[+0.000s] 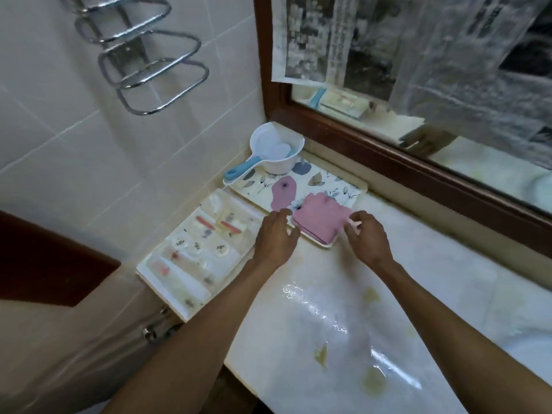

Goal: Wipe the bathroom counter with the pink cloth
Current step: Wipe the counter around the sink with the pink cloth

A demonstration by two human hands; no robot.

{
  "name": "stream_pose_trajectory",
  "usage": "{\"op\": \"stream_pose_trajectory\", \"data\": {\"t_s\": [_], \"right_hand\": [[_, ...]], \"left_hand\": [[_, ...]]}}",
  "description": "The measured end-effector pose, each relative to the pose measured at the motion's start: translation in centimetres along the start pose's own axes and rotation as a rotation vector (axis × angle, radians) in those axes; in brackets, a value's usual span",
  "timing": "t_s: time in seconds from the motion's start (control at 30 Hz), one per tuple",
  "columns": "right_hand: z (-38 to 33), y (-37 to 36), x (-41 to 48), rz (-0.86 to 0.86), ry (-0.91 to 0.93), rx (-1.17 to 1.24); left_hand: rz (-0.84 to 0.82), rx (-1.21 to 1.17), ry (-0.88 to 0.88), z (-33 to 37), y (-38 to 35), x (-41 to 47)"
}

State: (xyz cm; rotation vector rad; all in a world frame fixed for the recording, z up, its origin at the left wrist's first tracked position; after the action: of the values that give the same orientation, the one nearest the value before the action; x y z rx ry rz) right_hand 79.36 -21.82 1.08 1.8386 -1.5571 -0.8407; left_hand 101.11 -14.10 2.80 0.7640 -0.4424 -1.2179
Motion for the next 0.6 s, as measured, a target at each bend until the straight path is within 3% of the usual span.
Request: {"op": "stream_pose_trajectory", "data": {"t_s": [0.2,0.4,0.6], "right_hand": [[4.1,-0.6,1.6,-0.011,-0.132,-0.208],[6.6,-2.3,2.2,-0.063,-0.110,-0.403],[7.0,-3.9,1.3,-0.041,-0.135,-0.388]], "left_hand": [[-0.151,0.136,-0.017,2.0,-4.1,6.5],[-0.205,0.270,0.036,2.9,-6.7,8.1],[-0.184,0.005,-0.018,3.3,-7.3,8.3]]}}
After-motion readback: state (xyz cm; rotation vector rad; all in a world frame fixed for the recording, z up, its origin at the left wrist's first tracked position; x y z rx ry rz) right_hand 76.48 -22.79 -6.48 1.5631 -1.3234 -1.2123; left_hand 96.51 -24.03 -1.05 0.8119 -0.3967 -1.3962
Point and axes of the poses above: each hand's wrist, its own x-axis towards the middle knuckle, its own y-axis out of the back of the hand, z = x × y, the point moved 2 cm from there along x, towards the middle knuckle, and after that the axes turned 2 degrees about z, right-handed, at the moved point
